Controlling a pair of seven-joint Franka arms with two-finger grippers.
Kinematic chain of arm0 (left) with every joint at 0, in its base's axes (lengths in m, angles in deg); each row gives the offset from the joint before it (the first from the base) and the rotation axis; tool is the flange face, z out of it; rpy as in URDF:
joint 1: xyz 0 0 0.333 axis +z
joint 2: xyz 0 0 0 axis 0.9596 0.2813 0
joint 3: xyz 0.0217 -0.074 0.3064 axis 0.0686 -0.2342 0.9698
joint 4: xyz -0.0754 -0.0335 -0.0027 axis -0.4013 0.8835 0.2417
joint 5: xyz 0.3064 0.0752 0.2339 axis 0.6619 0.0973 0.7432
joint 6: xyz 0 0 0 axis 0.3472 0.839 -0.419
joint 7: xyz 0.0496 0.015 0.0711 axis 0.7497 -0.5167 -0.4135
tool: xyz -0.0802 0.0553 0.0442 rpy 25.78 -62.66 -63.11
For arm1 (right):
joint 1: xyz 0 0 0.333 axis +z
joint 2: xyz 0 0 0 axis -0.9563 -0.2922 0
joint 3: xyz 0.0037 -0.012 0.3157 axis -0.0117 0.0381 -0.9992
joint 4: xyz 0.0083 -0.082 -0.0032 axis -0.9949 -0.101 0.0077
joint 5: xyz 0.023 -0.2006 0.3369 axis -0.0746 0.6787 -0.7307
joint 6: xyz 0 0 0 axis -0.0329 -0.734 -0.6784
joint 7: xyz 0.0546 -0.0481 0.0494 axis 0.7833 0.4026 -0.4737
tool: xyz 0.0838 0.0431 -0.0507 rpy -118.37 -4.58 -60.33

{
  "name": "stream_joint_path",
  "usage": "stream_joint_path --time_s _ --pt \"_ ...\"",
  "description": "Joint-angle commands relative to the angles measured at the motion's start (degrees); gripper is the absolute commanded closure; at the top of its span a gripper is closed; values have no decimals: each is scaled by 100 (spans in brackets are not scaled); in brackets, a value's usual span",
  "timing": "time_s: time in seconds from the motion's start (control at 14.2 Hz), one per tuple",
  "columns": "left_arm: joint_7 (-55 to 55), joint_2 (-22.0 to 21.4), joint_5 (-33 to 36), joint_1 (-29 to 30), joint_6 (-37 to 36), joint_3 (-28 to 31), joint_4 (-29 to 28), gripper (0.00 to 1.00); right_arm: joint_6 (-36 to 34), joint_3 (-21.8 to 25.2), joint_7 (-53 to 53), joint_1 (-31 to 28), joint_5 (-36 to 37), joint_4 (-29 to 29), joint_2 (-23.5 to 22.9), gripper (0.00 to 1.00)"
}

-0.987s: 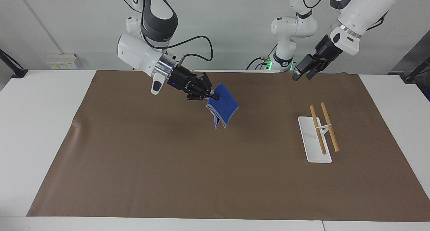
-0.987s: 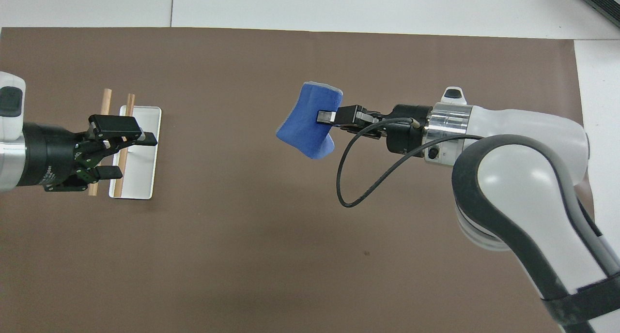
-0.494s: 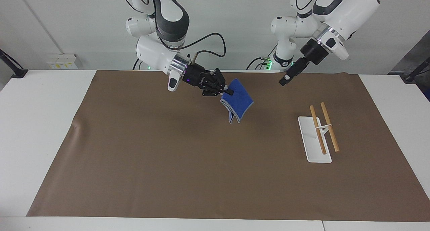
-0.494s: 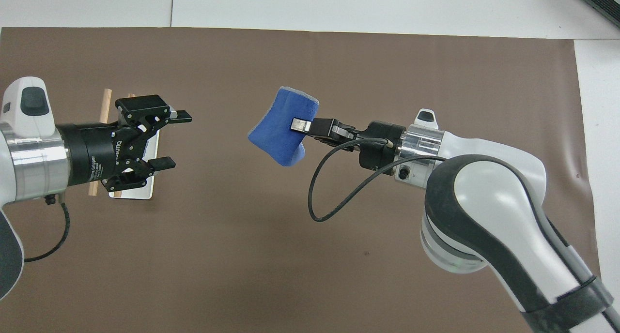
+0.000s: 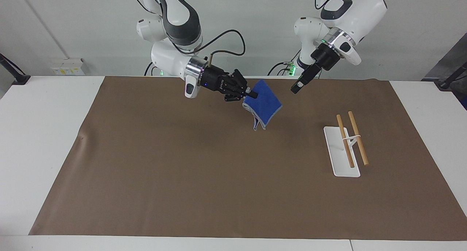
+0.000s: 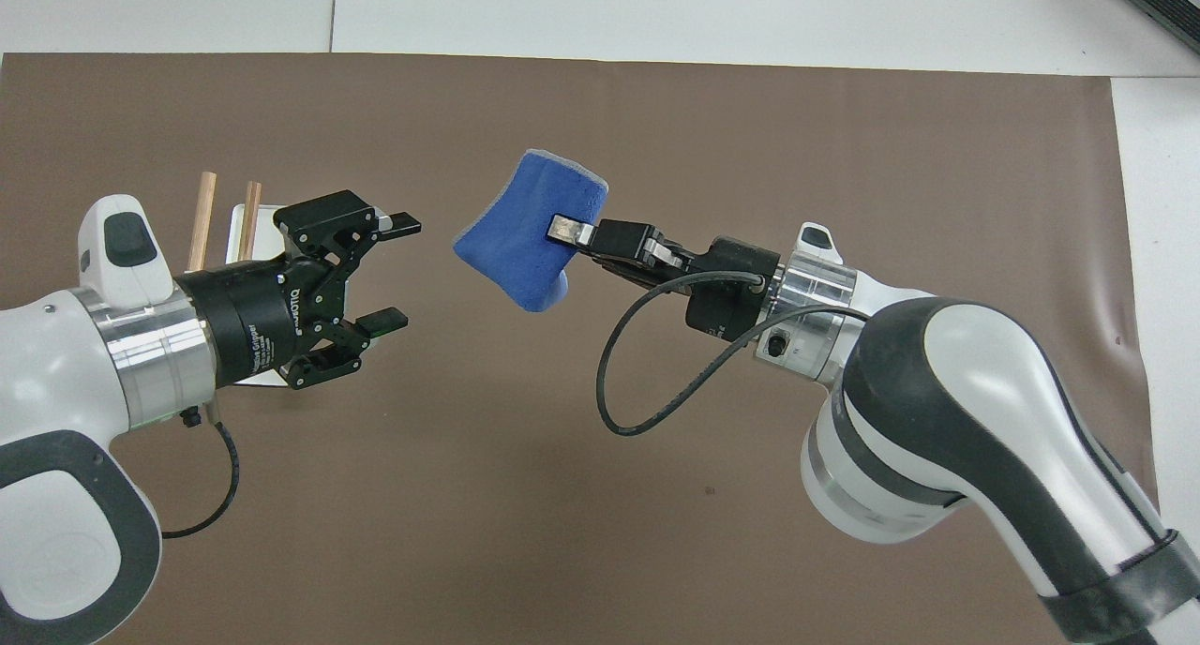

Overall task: Right arm passes towel to left arm to hang
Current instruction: 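Close the left gripper on the towel held by the right gripper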

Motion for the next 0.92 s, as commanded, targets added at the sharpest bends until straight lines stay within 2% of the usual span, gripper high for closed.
stream_joint_path --time_s 0.0,0.14,0.42,0.71,0.85 --pt "93 -146 -268 -176 367 62 -212 0 17 -14 -394 7 -526 -160 201 100" --pt "146 -102 -285 -343 665 62 -211 0 -18 -14 -615 7 -842 -151 210 100" --pt "427 389 -391 -703 1298 0 25 0 -27 -23 -633 16 -975 -116 254 100" --pt "726 741 -382 -739 1431 0 596 0 17 -111 -730 86 -1143 -125 298 100" --pt "744 795 -382 -730 1431 -9 667 0 17 -111 -738 86 -1143 -125 298 100"
